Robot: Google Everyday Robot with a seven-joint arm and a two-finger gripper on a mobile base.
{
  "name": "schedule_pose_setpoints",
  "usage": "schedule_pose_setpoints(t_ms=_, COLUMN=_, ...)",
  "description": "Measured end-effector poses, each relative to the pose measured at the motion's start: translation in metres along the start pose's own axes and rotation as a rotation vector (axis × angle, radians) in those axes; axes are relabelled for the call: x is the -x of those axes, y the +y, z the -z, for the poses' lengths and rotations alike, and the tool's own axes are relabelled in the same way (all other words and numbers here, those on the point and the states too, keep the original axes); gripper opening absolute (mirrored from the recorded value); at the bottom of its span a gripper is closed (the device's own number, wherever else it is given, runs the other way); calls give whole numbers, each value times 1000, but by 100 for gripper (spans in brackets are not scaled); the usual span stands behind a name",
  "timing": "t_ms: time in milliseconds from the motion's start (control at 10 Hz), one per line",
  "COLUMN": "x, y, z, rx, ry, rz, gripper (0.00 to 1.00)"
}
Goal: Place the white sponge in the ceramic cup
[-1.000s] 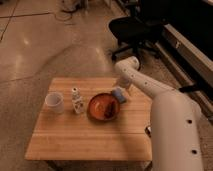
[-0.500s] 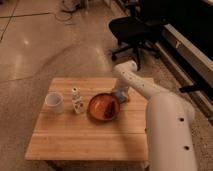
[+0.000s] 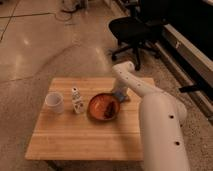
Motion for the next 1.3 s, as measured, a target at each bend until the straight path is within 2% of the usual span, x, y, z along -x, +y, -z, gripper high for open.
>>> schedule_pose_setpoints(t_ms=200, x=-4, y=-9, z=18, rx=-31, ry=16, rz=4, gripper=10)
schedule_pose_setpoints(t_ms=300, x=-6, y=-9, z=25, rx=-38, ry=24, rz=7, gripper=3)
schedule_pose_setpoints(t_ms=400, x=-8, y=-9, z=34, rx=-46, ry=35, rz=13, gripper=0)
schedule_pose_setpoints(t_ms=700, x=-9, y=-7, z=63, rx=-74, ry=63, rz=23, gripper=0)
schedule_pose_setpoints(t_ms=1000, x=-11, y=-5, z=94, rx=-126, ry=108, rz=10, gripper=0)
schedule_pose_setpoints(t_ms=1100, x=-7, y=-5, z=106, rx=-137, ry=115, rz=9, gripper=0)
schedule_pose_setpoints(t_ms=1300, x=12, y=-2, z=125, rx=-144, ry=100, rz=25, gripper=0)
